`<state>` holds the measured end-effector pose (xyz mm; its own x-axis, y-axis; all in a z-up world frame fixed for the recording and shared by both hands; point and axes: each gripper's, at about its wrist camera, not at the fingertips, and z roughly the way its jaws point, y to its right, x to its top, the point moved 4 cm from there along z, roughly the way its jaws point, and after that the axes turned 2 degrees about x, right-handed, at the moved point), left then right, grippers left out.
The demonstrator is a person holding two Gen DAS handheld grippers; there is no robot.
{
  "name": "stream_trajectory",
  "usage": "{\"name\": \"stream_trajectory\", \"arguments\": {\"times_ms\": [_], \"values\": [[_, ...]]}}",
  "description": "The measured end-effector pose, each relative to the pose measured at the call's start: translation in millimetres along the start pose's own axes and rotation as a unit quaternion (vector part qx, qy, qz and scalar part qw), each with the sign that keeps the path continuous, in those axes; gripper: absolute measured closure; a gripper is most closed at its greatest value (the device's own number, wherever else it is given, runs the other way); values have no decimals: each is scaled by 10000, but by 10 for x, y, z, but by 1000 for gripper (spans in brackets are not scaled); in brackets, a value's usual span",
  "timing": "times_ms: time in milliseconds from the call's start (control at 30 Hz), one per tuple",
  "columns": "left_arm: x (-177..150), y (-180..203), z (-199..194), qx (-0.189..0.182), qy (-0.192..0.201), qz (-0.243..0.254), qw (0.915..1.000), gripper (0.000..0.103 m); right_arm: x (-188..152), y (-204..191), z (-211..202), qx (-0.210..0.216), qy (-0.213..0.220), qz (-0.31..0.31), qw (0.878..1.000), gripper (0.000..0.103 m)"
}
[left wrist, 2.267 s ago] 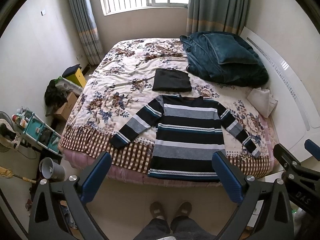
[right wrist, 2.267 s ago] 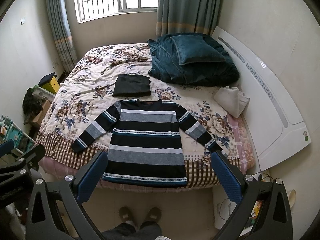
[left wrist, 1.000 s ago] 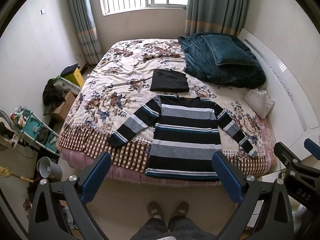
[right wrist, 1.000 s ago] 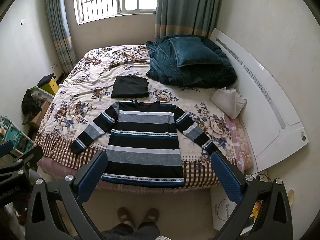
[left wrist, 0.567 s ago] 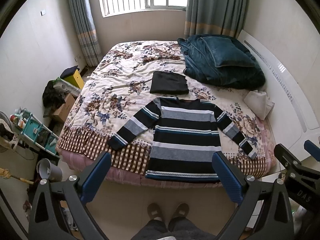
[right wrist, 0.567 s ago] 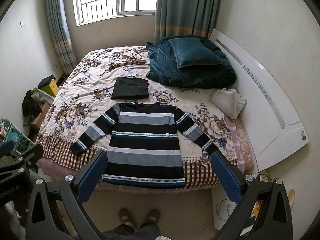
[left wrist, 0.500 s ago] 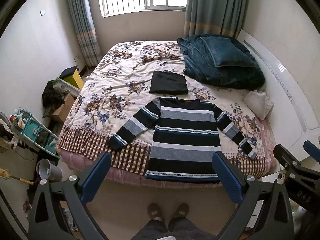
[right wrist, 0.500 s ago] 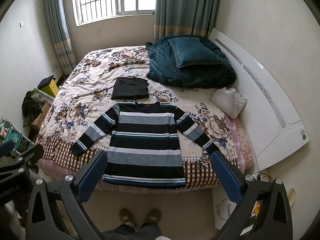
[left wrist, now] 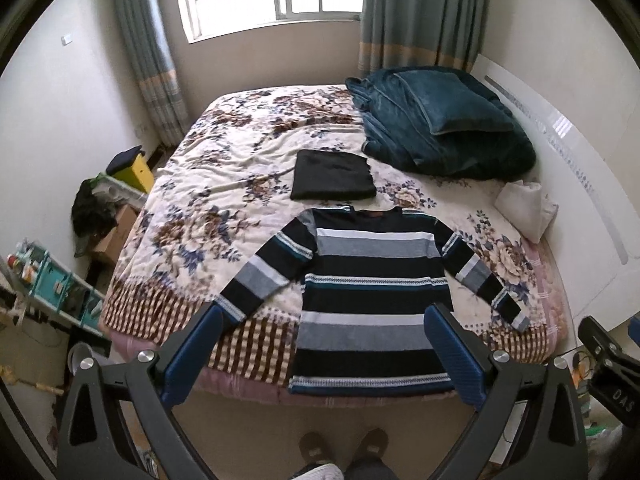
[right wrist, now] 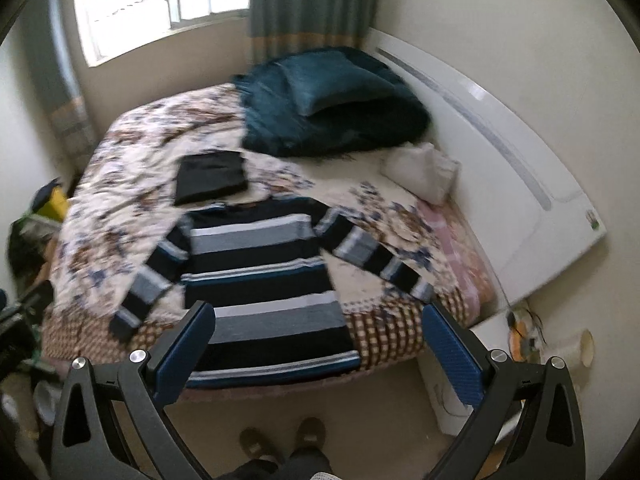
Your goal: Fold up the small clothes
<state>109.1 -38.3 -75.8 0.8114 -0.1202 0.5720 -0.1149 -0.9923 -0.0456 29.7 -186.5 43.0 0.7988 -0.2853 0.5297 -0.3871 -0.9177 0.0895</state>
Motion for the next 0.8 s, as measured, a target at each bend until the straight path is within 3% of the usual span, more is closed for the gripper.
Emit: {"name": "stream_trajectory", "arguments": {"times_ms": [300,500,667,800], "values": [[263,587,1141,-35,-321,489,9983,0,-50,672,1546,-630,-407,1054,9916,0],[410,1083,2050,185,-628,590,9961,0,-111,1475,2970,-648,-1035,1997,9722,0],[359,1511,2970,357,-1138,558,9913,0,-330,2222,4378,-386,-1701,3142,9332,0],[131,1746,3775,409,-1759,485,9824,0,-710,2670,5323,-243,-2074,4070,8893,0]]}}
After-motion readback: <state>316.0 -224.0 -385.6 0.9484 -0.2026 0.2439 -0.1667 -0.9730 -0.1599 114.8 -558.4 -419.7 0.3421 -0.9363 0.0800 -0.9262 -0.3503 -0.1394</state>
